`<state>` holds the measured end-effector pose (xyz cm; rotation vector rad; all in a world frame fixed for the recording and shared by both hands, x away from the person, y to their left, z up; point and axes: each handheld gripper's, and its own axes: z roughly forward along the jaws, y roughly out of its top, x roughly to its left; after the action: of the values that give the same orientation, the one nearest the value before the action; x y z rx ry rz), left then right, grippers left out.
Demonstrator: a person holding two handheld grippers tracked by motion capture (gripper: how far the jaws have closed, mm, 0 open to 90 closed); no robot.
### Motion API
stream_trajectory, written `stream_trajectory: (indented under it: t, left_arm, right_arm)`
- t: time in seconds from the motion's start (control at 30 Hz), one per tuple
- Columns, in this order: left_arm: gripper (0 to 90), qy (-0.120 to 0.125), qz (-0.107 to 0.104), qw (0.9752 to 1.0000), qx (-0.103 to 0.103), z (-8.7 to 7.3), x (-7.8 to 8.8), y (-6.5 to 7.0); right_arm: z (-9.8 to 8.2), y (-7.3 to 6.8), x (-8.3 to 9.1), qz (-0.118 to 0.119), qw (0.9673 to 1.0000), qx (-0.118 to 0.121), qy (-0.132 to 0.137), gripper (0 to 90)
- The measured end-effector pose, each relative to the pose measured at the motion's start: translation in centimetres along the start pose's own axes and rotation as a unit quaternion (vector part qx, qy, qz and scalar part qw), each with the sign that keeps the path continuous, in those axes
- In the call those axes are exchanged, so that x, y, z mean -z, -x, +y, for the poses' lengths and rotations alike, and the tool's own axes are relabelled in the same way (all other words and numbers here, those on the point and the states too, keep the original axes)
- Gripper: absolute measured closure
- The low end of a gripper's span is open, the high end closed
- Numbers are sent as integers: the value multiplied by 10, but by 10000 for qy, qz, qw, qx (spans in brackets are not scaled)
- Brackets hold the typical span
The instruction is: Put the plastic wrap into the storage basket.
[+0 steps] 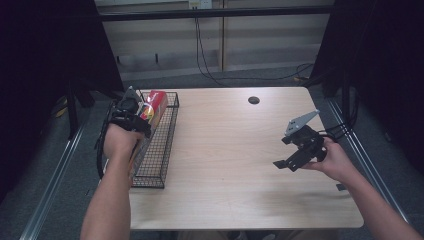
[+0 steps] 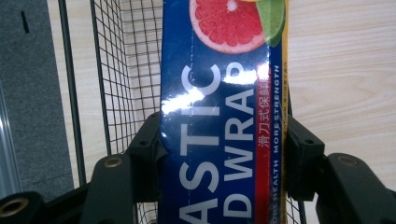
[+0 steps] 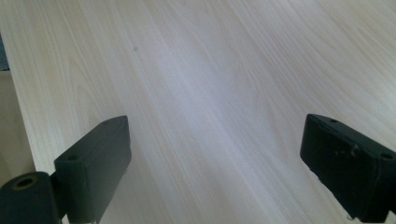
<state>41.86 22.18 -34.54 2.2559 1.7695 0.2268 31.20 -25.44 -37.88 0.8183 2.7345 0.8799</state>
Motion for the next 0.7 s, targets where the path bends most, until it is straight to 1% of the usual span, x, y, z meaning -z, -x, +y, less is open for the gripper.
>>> stream_trajectory:
  t: [0.07,0.1,0.2,0.23,0.27,0.3,0.37,0.43,0.47,0.63,0.67,0.7]
  left_arm:
    - [438,-5,33,10000,24,-1,-1,-1]
    - [438,9,25,10000,85,-1,-3,-1]
    - [438,5,41,9999,110,-2,-4,-1]
    - [438,21,39,9999,163,-2,-5,-2]
    - [437,21,39,9999,163,-2,-5,-2]
    - [437,53,49,9997,229,-3,-6,-2]
    - [436,89,71,9996,274,-3,-8,-4]
    - [436,109,111,9995,269,-4,-9,-4]
    - [436,87,101,9994,316,-4,-10,-5]
    - [436,53,135,9993,355,-4,-14,-7]
    - [435,72,129,9990,428,-4,-16,-7]
    - [435,72,129,9990,428,-4,-16,-7]
  right_arm:
    - [0,-1,-1,5,10000,4,0,89]
    - [-1,-1,-2,11,10000,46,15,88]
    - [-1,-2,-3,12,10000,31,7,88]
    - [-1,-2,-4,5,10000,60,-1,88]
    - [-1,-2,-4,17,10000,68,2,88]
    - [-1,-2,-4,15,10000,52,12,88]
    - [-1,-2,-3,10,10000,44,12,88]
    - [-1,-2,-3,10,10000,43,2,88]
    - [-1,-2,-3,13,10000,46,3,88]
    - [-1,-2,-4,25,10000,56,-3,88]
    - [-1,-3,-4,24,10000,41,-17,88]
    - [-1,-3,-4,24,10000,41,-17,88]
